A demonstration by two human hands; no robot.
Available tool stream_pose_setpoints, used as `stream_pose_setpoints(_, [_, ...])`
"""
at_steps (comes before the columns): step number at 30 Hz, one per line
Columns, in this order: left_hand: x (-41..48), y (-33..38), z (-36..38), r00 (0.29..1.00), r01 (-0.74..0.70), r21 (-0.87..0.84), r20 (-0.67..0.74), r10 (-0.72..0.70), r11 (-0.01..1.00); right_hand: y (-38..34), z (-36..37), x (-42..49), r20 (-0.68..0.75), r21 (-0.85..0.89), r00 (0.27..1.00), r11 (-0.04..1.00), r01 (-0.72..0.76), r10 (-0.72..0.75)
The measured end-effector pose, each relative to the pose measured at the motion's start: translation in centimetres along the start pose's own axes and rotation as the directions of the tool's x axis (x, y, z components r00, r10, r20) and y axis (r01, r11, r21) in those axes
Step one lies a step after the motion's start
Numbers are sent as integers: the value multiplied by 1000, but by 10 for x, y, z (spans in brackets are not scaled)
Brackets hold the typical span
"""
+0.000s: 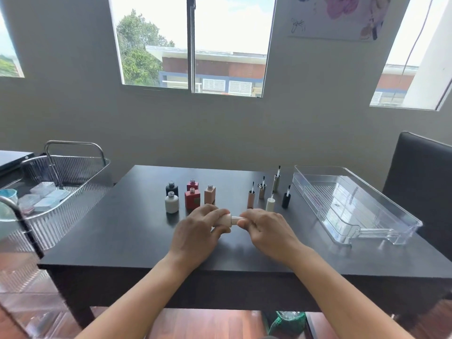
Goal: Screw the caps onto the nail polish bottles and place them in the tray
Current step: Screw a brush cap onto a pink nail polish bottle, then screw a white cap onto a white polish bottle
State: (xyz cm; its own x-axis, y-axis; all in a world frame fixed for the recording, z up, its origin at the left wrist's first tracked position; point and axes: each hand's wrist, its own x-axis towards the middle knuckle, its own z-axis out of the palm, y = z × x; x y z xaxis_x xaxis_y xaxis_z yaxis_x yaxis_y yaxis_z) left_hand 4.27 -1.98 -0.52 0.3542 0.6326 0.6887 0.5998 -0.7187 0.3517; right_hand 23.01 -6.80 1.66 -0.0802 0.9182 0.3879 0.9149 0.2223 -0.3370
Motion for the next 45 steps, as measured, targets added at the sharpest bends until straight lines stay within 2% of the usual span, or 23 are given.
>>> stream_pose_setpoints(6, [-1, 1, 0, 997, -73, 48, 14, 73, 996, 5, 6, 0, 48, 163, 992, 979, -121, 114])
stream_pose_setpoints(15, [-2, 3, -1, 992, -127, 82, 30, 125, 988, 7, 7, 2, 60, 211, 989, 967, -143, 134])
stream_pose_setpoints(19, [0, 1, 1, 997, -48, 28, 65, 47, 998, 8, 8, 3, 57, 236, 987, 958, -163, 153])
stream_pose_setpoints(24, [6, -6, 4, 988, 108, -86, 120, -97, 990, 15, 3, 2, -6, 457, 983, 875, -163, 186])
stream_pose_setpoints(28, [9, -11, 5, 957, 270, -245, 179, -230, 931, 32, -11, 5, -118, 635, 925, 744, -209, 360])
stream_pose_setpoints(30, [10, -12, 5, 947, 304, -286, 195, -256, 909, 45, -15, 10, -201, 609, 870, 753, -249, 450])
stream_pose_setpoints(32, [10, -12, 7, 936, 332, -286, 219, -276, 899, 56, -14, 15, -223, 532, 846, 788, -310, 484])
stream_pose_setpoints(38, [12, -9, 11, 913, 378, -279, 271, -305, 883, 67, -6, 27, -130, 329, 847, 828, -454, 516])
stream_pose_setpoints(45, [12, -11, 10, 914, 369, -263, 275, -298, 891, 69, 1, 32, -144, 250, 847, 847, -468, 511])
